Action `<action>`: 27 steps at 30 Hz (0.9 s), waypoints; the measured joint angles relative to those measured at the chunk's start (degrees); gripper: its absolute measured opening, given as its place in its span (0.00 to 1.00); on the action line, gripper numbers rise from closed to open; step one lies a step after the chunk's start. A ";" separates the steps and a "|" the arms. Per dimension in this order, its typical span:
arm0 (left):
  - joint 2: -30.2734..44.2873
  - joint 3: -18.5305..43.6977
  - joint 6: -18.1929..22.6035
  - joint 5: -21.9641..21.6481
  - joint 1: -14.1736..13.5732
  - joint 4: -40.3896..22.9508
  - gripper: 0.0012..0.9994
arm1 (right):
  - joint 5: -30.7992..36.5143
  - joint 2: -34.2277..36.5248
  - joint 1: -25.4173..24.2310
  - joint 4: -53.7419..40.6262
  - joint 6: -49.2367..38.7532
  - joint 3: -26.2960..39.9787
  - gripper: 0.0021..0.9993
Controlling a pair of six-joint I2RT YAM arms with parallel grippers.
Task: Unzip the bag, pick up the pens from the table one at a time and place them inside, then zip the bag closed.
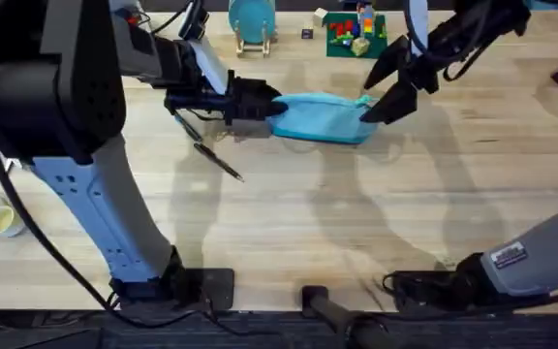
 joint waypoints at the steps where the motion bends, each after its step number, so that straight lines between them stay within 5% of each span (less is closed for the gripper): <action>1: 0.00 0.00 0.00 0.00 0.00 0.00 0.04 | 0.01 -0.02 0.00 0.00 -0.01 0.00 0.92; 8: 0.00 0.00 0.00 0.00 0.00 0.00 0.04 | 0.04 0.00 0.00 0.00 0.04 0.00 0.76; 11: 0.00 0.00 0.00 0.00 0.00 0.00 0.04 | 0.05 -0.02 0.00 0.04 0.03 0.00 0.39; 15: 0.00 0.00 0.00 0.00 0.00 0.00 0.04 | 0.03 -0.01 0.00 0.01 0.38 0.00 0.13; 27: 0.00 0.00 0.00 0.00 0.00 0.00 0.04 | 0.05 0.00 0.00 -0.02 0.43 0.00 0.03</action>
